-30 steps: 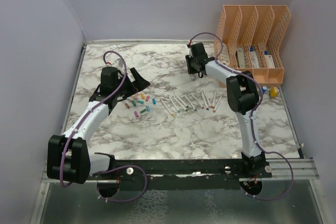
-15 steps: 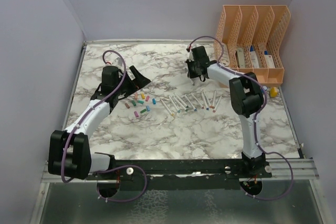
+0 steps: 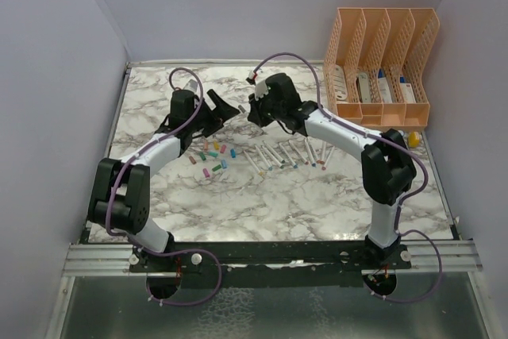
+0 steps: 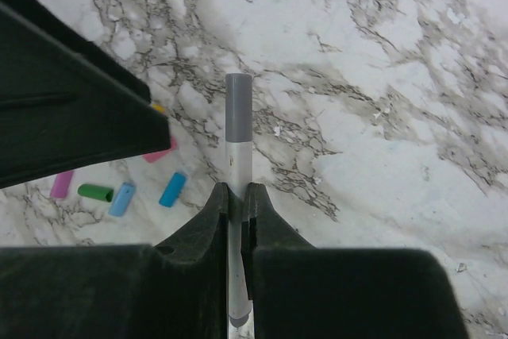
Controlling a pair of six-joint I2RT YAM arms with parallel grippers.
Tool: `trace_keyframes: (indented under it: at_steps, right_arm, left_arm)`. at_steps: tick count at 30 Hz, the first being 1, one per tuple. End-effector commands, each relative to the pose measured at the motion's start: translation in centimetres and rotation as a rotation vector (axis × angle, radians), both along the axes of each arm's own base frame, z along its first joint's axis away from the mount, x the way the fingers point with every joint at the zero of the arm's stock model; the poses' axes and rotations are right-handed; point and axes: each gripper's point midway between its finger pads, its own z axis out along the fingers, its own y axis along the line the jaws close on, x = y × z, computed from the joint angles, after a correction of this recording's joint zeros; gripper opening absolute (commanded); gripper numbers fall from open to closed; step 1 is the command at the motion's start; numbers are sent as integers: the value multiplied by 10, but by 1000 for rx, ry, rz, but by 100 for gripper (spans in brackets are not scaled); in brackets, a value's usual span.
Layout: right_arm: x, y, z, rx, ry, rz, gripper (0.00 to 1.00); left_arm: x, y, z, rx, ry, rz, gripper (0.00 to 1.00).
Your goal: Open the pen caps
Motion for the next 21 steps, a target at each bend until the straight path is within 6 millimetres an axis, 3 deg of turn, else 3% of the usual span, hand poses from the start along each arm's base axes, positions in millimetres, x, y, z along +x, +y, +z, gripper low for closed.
trace_keyframes:
  at_steps: [1,8,21]
  right_arm:
    - [-17,15,21,38,-34,71,1]
    - [-34,27,37,61,-50,122,1]
    - [-49,44,50,106,-50,161,1]
  left_arm:
    - [18,-9,27,-50,-82,-6,88]
    - [22,-14,27,-62,-84,-13,88]
    - [19,-32,33,-109,-97,-35,74]
